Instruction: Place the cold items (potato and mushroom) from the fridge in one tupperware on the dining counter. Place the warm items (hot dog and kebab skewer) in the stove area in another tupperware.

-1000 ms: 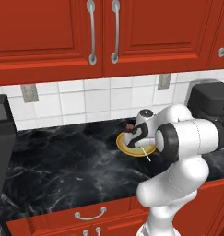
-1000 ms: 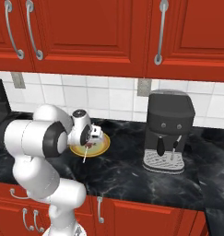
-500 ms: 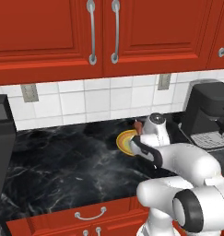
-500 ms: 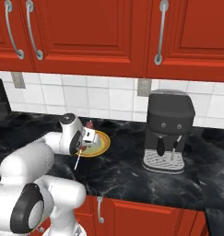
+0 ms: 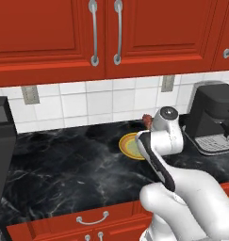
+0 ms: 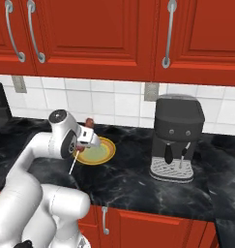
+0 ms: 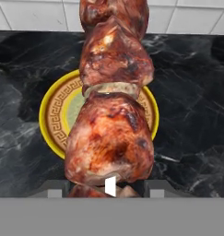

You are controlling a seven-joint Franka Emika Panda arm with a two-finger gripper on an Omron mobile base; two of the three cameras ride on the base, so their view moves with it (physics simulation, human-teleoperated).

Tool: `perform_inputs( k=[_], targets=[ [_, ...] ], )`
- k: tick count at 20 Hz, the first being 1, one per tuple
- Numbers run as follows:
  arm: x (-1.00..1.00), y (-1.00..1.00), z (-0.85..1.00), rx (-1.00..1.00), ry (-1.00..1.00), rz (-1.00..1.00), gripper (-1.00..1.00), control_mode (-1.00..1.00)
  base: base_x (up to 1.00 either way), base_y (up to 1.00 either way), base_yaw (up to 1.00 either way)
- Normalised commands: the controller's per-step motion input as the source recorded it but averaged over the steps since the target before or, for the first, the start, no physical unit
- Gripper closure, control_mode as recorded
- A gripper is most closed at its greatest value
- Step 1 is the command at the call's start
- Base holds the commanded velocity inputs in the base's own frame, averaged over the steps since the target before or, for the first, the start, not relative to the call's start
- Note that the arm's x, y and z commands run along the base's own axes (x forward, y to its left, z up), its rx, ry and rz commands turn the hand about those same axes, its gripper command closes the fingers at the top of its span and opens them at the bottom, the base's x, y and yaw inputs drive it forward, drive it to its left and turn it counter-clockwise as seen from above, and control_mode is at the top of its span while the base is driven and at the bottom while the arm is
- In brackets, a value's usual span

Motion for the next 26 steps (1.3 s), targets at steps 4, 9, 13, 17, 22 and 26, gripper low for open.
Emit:
perform_inputs(
  k=[4, 9, 13, 17, 22, 26],
  targets=[
    [-0.36, 0.01, 0.62, 0.00, 0.00, 0.00, 1.00, -1.00, 0.00, 0.00, 0.00],
    [-0.18, 0.07, 0.37, 0.00, 0.00, -0.02, 1.00, -1.00, 0.00, 0.00, 0.00],
    [-0.40, 0.00, -0.01, 0.00, 0.01, -0.03, 1.00, -1.00, 0.00, 0.00, 0.00],
    [-0.46, 0.08, -0.11, 0.00, 0.07, -0.01, 1.00, -1.00, 0.00, 0.00, 0.00],
    [-0.55, 0.00, 0.04, 0.03, -0.05, -0.13, 1.00, 1.00, -0.34, 0.01, -0.12],
    [0.00, 0.00, 0.00, 0.00, 0.00, 0.00, 1.00, 1.00, -0.77, 0.20, -0.37]
  ],
)
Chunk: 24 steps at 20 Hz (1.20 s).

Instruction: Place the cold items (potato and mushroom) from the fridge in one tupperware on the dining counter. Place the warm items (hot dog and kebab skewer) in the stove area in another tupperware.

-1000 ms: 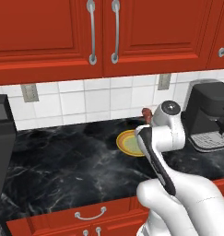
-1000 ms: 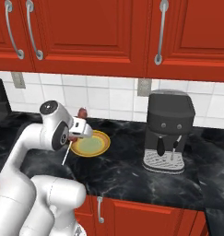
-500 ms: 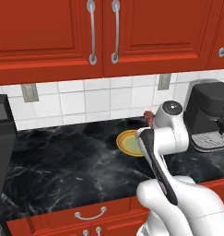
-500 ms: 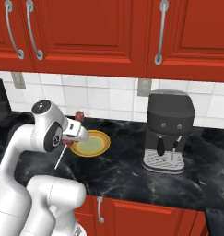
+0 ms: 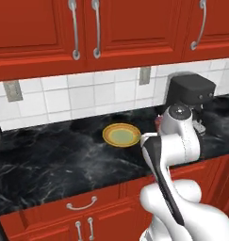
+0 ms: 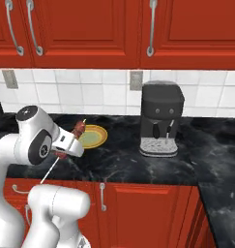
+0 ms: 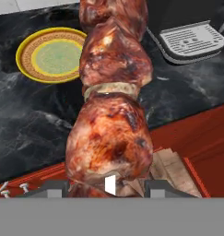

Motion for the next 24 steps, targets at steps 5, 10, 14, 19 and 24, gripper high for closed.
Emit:
perform_inputs(
  k=[5, 10, 14, 19, 24],
  targets=[
    [0.00, 0.00, 0.00, 0.00, 0.00, 0.00, 1.00, 1.00, -0.80, 0.21, -0.47],
    [0.00, 0.00, 0.00, 0.00, 0.00, 0.00, 1.00, 1.00, -0.72, 0.45, -0.57],
    [0.00, 0.00, 0.00, 0.00, 0.00, 0.00, 1.00, 1.00, -0.88, 0.38, -0.57],
    [0.00, 0.00, 0.00, 0.00, 0.00, 0.00, 1.00, 1.00, -0.99, 0.50, -0.56],
    [0.00, 0.00, 0.00, 0.00, 0.00, 0.00, 1.00, 1.00, -1.00, 0.56, -0.54]
  ],
)
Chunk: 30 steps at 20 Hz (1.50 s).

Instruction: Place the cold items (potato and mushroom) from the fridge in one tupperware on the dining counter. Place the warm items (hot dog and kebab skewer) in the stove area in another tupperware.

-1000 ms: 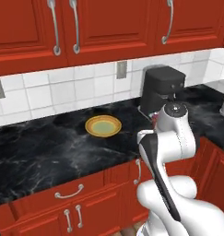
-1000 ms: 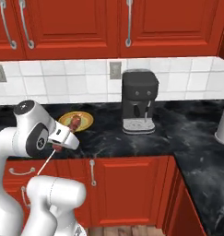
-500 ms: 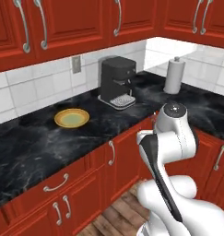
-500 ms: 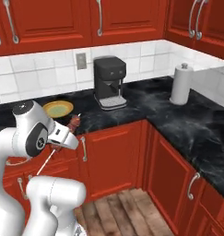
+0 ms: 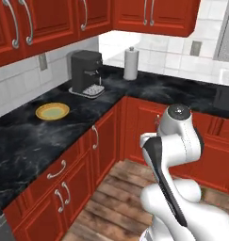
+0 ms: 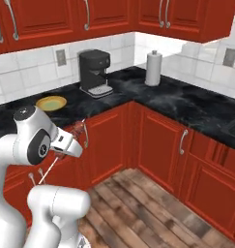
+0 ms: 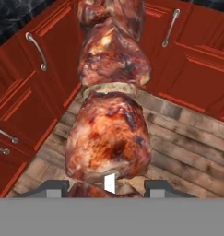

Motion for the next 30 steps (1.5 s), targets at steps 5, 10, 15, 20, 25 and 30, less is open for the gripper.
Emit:
perform_inputs(
  k=[5, 10, 15, 20, 25, 30],
  targets=[
    [0.00, 0.00, 0.00, 0.00, 0.00, 0.00, 1.00, 1.00, -1.00, 0.45, -0.52],
    [0.00, 0.00, 0.00, 0.00, 0.00, 0.00, 1.00, 1.00, -1.00, 0.25, -0.48],
    [0.00, 0.00, 0.00, 0.00, 0.00, 0.00, 1.00, 1.00, -1.00, -0.03, -0.40],
    [0.00, 0.00, 0.00, 0.00, 0.00, 0.00, 1.00, 1.00, -1.00, -0.34, -0.36],
    [0.00, 0.00, 0.00, 0.00, 0.00, 0.00, 1.00, 1.00, -1.00, -0.50, -0.34],
    [0.00, 0.00, 0.00, 0.00, 0.00, 0.00, 1.00, 1.00, -1.00, -0.67, -0.27]
  ],
)
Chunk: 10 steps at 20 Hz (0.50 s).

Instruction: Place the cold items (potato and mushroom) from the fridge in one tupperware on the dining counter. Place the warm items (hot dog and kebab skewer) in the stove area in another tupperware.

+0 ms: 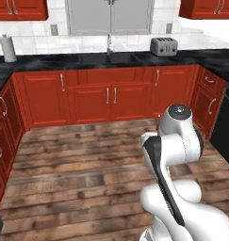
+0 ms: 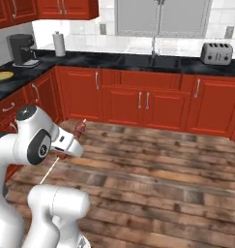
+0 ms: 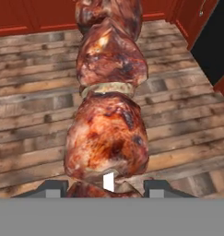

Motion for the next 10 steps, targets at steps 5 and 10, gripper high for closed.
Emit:
perform_inputs(
  k=[5, 10],
  targets=[
    [0.00, 0.00, 0.00, 0.00, 0.00, 0.00, 1.00, 1.00, -1.00, -0.98, -0.15],
    [0.00, 0.00, 0.00, 0.00, 0.00, 0.00, 1.00, 1.00, -1.00, -1.00, -0.14]
  ],
)
